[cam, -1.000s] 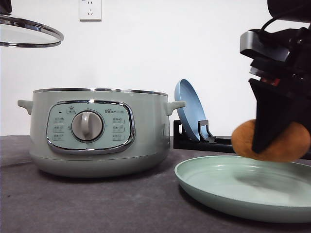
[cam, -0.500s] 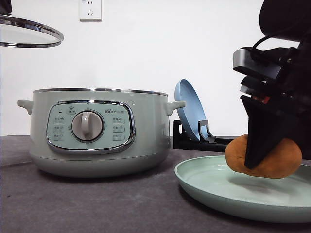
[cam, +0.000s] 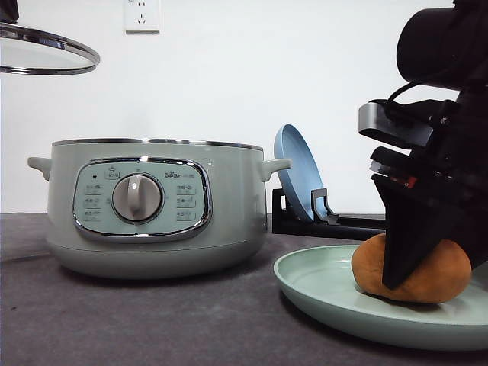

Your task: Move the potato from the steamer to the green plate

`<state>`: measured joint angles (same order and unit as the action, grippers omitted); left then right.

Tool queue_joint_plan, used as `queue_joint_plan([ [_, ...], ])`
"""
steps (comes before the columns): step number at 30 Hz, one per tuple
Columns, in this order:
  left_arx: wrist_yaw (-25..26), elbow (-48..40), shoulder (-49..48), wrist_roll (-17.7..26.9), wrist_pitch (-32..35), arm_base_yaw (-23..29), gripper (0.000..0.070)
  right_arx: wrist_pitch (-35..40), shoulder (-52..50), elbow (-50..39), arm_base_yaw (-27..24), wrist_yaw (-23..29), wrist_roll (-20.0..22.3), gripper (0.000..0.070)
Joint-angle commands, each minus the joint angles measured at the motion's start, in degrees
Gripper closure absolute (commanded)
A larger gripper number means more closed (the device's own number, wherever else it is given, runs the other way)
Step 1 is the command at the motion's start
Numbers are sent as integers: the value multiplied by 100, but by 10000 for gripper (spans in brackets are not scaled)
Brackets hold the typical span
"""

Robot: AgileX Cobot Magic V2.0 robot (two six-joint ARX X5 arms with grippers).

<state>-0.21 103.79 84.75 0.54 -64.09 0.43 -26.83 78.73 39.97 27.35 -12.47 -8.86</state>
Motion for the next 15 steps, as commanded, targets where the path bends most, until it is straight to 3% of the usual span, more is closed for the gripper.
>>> queue_joint_plan([
  [1, -6, 260, 37, -11, 234, -7, 700, 20, 130, 9, 26, -15, -15, 456],
  [10, -4, 260, 37, -11, 235, -7, 700, -40, -40, 89, 26, 33, -15, 102],
  [12, -4, 260, 37, -11, 235, -7, 700, -172, -161, 208, 26, 29, -17, 62],
  [15, -4, 260, 37, -11, 235, -7, 700, -598, -371, 491, 26, 30, -15, 56],
])
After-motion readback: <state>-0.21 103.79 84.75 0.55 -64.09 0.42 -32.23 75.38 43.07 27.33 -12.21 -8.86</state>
